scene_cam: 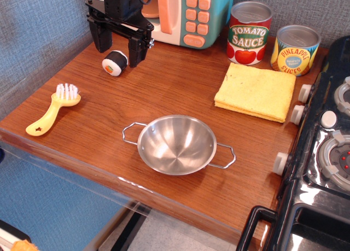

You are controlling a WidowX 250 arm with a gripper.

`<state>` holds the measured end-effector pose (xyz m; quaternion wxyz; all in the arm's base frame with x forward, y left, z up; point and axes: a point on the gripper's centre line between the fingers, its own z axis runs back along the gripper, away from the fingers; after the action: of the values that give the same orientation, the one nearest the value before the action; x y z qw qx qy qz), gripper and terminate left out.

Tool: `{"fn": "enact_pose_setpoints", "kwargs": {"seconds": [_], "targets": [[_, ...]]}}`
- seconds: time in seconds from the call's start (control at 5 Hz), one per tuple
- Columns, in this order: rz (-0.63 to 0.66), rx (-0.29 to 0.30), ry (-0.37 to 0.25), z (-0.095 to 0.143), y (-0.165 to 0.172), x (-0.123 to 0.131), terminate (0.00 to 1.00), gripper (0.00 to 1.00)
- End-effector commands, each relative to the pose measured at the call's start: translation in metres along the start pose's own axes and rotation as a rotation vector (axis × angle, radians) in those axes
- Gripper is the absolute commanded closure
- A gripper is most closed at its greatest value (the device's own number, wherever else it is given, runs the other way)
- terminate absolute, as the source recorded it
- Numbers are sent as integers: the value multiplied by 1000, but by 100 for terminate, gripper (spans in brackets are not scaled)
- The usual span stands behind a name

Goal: Pick up the brush and place it on the left of the orange cloth

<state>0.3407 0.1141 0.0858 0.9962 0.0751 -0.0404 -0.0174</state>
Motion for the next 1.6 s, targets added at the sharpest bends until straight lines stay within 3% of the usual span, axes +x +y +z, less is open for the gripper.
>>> {"fn": "enact_pose_setpoints", "kwargs": {"seconds": [0.0,0.2,0.4,0.8,1.4], "targets": [[0,0,0,0,0,0,0,0],[23,-19,15,-6,10,-2,0,0],[27,-61,-12,-4,32,-20,0,0],[4,-1,16,0,62,-65,0,0],[59,18,73,-31,75,-90,0,0]]}}
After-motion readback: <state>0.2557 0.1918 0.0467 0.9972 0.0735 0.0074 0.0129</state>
